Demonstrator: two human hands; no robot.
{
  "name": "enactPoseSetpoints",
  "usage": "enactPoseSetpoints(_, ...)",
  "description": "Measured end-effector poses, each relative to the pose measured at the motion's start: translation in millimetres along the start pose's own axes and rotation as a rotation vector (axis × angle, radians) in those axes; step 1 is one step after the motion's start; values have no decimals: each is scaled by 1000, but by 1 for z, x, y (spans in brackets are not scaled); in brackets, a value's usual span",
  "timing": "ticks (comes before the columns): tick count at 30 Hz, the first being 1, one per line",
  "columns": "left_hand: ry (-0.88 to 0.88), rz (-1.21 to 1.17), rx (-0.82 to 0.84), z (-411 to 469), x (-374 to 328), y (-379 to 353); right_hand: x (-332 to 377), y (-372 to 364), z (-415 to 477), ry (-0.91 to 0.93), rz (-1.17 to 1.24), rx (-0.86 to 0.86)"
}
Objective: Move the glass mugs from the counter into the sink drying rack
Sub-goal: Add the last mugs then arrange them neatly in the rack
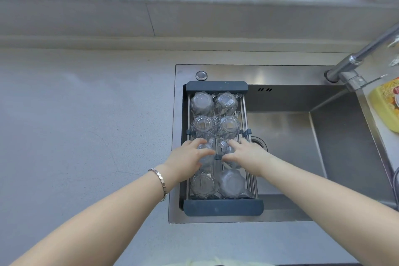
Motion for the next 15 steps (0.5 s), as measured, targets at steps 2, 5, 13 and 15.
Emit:
enactPoseSetpoints(2, -4, 3, 3, 1, 1, 1, 0, 7, -6, -12, -26, -41)
enactPoseSetpoints(5, -9, 6, 4, 1, 1, 1, 0, 16, -25, -95, 47, -142)
enactPoseSetpoints(13, -9, 17, -8, 1, 0, 1, -1, 10, -35, -612, 596, -289)
enactPoseSetpoints(15, -9, 20, -8, 1, -1, 2, 1, 3, -21, -631, 616, -285)
Point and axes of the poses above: each hand's wrist, its own z-axis towards the middle knuckle, its own y-axis out of the back of the hand, x = y × z, the point moved 4 cm from there along z, towards the middle knuckle, and after that the axes turned 1 degree about z, right-handed, at the moved point
